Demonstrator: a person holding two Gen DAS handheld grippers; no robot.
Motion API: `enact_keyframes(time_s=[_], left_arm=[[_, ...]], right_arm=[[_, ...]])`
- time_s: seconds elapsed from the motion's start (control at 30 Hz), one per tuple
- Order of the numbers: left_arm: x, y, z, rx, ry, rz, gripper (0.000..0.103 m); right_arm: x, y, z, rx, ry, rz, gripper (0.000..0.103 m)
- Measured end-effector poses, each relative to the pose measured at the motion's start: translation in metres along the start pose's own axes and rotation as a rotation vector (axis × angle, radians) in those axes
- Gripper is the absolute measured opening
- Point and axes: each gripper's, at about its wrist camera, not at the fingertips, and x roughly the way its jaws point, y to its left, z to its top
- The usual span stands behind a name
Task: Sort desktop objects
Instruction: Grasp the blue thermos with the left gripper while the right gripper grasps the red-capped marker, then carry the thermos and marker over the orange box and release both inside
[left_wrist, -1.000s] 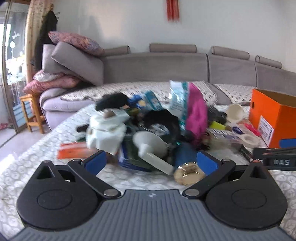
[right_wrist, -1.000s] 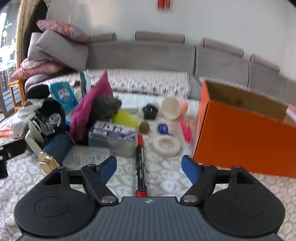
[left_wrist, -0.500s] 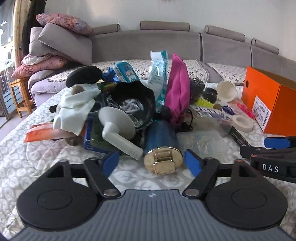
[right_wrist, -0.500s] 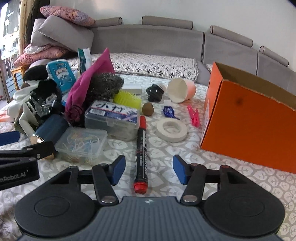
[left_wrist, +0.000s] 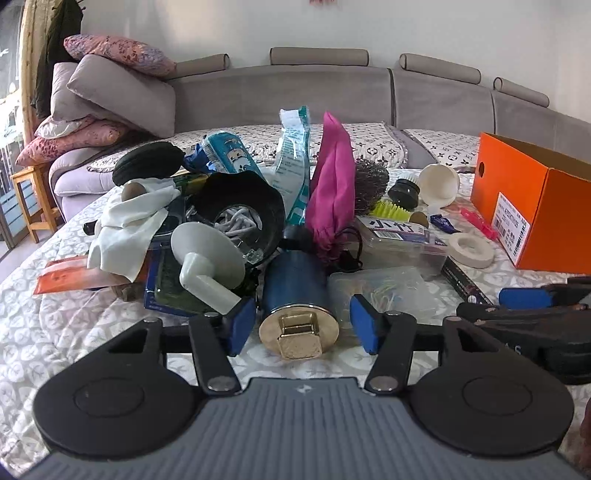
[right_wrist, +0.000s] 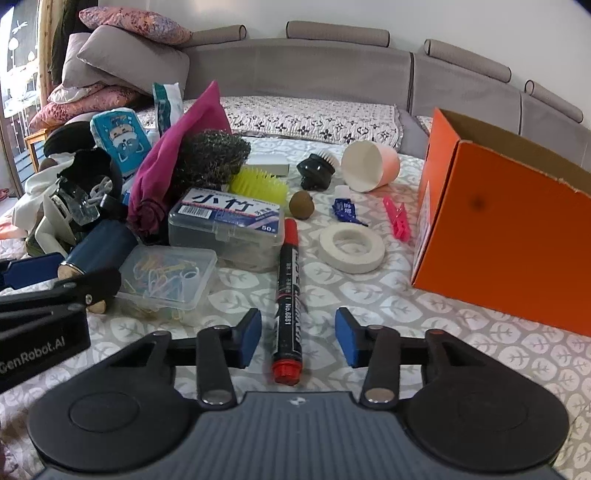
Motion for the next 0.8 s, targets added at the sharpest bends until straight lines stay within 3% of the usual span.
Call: enact_keyframes(time_s=[0.13,0.23,0.63,0.8], left_arm=[[0.002,-0.002,0.001,-0.008,-0.006,0.009,0.051],[-0.001,-0.002,0.002,-0.038,0.01,0.02,0.045],[0.015,-0.002,0.007,-0.097,0.007,0.022,0.051],[0.016,-0.005,0.008,-0.088,0.017,0.02,0.047]], right_arm=[[0.001,-0.001,0.001,0.002,0.002,0.005,0.034],[0.0,0.002,0.002,-0.012,0.005,0.015,0.014],[0.0,0.003,0.003,-0.021,0.006,0.012,0.014],[-0.001,0.002,0.004,-0.01,0.012,0.015,0.014]])
